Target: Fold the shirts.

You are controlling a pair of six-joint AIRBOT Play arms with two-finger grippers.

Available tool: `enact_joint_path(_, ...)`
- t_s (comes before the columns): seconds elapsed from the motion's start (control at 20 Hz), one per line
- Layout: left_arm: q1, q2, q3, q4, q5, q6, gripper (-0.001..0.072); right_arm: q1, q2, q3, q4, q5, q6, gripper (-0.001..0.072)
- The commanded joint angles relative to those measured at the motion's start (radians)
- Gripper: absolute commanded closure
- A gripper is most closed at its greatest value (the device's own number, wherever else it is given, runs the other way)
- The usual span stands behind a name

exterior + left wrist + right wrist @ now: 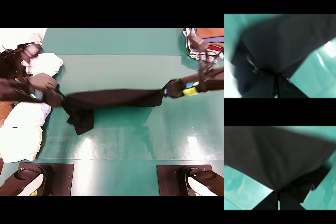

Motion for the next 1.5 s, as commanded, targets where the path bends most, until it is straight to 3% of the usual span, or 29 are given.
enact_joint_path(0.0,-0.001,0.001,-0.217,-0.151,-0.021,0.074,0.0646,0.016,-0.027,-0.115,0.001,-0.02,0.003,0.0701)
enact_joint_path(0.05,-0.001,0.001,-0.228,-0.17,-0.016,0.075,0.0326,0.016,-0.036,-0.117,0.001,-0.019,0.003,0.0701)
enact_joint_path(0.1,0.0,0.001,-0.222,-0.169,-0.006,0.074,0.0117,0.016,-0.041,-0.116,0.002,-0.023,0.003,0.0702)
enact_joint_path(0.25,0.0,0.001,-0.124,-0.017,0.052,0.051,0.0117,0.016,-0.041,-0.114,0.002,-0.031,0.003,0.0701)
enact_joint_path(0.45,0.0,-0.015,-0.042,0.28,0.288,-0.138,0.0121,0.016,-0.04,-0.114,0.002,-0.033,0.003,0.0701)
enact_joint_path(0.5,0.001,-0.048,-0.042,0.281,0.316,-0.155,0.0241,0.016,-0.04,-0.114,0.002,-0.036,0.003,0.0702)
enact_joint_path(0.55,0.001,-0.1,-0.042,0.272,0.328,-0.166,0.0285,0.016,-0.04,-0.114,0.002,-0.04,0.003,0.0701)
enact_joint_path(0.85,0.001,-0.417,-0.042,0.226,0.313,-0.174,0.0277,0.016,-0.04,-0.114,0.003,-0.023,0.003,0.0701)
enact_joint_path(1.4,0.0,-0.499,-0.047,0.209,0.285,-0.173,0.0282,0.016,-0.04,-0.114,0.004,-0.027,0.003,0.0701)
enact_joint_path(1.45,0.0,-0.5,-0.046,0.209,0.294,-0.174,0.0429,0.016,-0.04,-0.114,0.004,-0.027,0.003,0.0701)
